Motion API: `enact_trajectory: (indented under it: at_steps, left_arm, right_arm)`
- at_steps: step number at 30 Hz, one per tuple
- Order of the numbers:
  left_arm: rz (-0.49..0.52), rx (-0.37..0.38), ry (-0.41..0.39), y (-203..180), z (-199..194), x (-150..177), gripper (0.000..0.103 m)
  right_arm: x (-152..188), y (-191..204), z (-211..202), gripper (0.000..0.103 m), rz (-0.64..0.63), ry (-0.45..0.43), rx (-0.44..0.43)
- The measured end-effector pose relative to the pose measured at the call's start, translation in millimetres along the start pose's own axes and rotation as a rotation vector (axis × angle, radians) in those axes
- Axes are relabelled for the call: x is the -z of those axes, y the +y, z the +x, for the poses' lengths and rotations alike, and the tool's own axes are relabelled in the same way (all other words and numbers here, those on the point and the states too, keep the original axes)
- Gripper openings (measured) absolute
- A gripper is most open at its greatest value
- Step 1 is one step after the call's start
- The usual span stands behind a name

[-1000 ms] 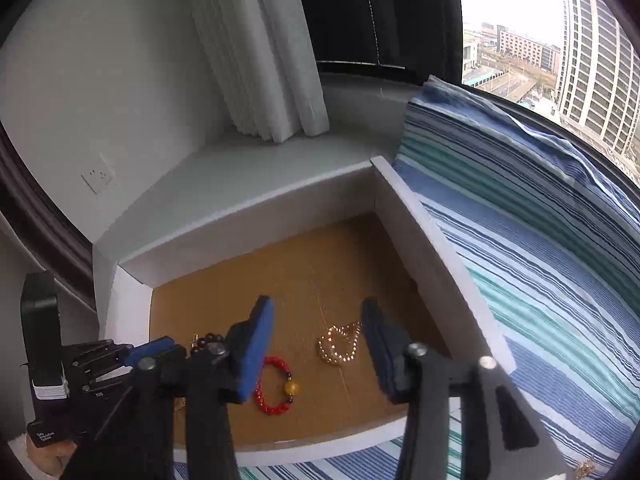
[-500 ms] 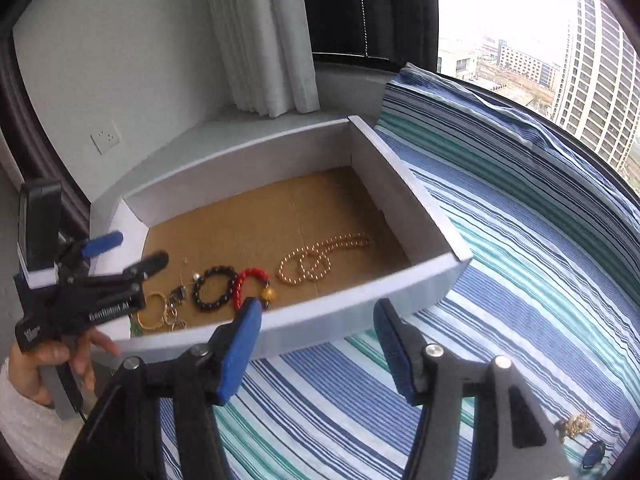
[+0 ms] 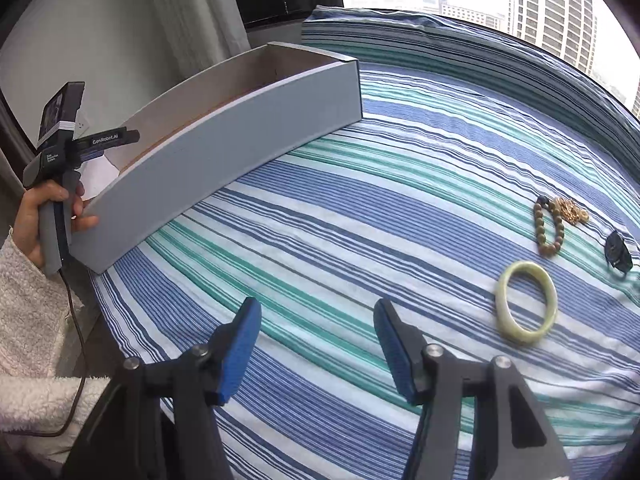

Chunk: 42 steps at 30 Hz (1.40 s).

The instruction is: Organize jewelry

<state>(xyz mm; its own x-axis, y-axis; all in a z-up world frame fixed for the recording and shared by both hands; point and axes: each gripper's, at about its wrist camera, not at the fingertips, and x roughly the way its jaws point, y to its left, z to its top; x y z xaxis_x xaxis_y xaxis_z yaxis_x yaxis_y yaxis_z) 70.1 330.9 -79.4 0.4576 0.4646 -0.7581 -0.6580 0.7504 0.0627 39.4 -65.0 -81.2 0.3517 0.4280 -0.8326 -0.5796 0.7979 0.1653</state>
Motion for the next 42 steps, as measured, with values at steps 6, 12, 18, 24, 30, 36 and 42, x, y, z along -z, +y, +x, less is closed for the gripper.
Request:
enact_trajectory:
  at_steps: [6,12,18,24,30,36,42]
  left_arm:
    - [0.021,-0.013,0.0,-8,-13,15,0.091]
    - [0.025,-0.033,-0.049,-5,-35,12,0.091]
    - [-0.01,-0.072,-0.254,-4,-104,8,0.099]
    - [0.076,0.083,-0.262,-49,-142,23,0.102]
    - [0.177,0.385,-0.09,-112,-139,57,0.102]
    - [0.308,0.48,0.064,-177,-116,92,0.102]
    - [0.383,0.54,0.108,-208,-117,123,0.101]
  right_arm:
    - [22,-28,-25,0.06,0.086,-0.043,0.05]
    - [36,-49,-42,0.06,0.118,-0.09,0.1]
    - [57,-73,-51,0.073,0.163,-0.095,0.174]
    - [81,-94,-55,0.074,0.217,-0.093,0.224]
    - [96,-105,-68,0.075,0.235,-0.115,0.276]
    - [109,-112,-80,0.079,0.244,-0.132,0.323]
    - [122,-119,-86,0.079,0.258,-0.136,0.353]
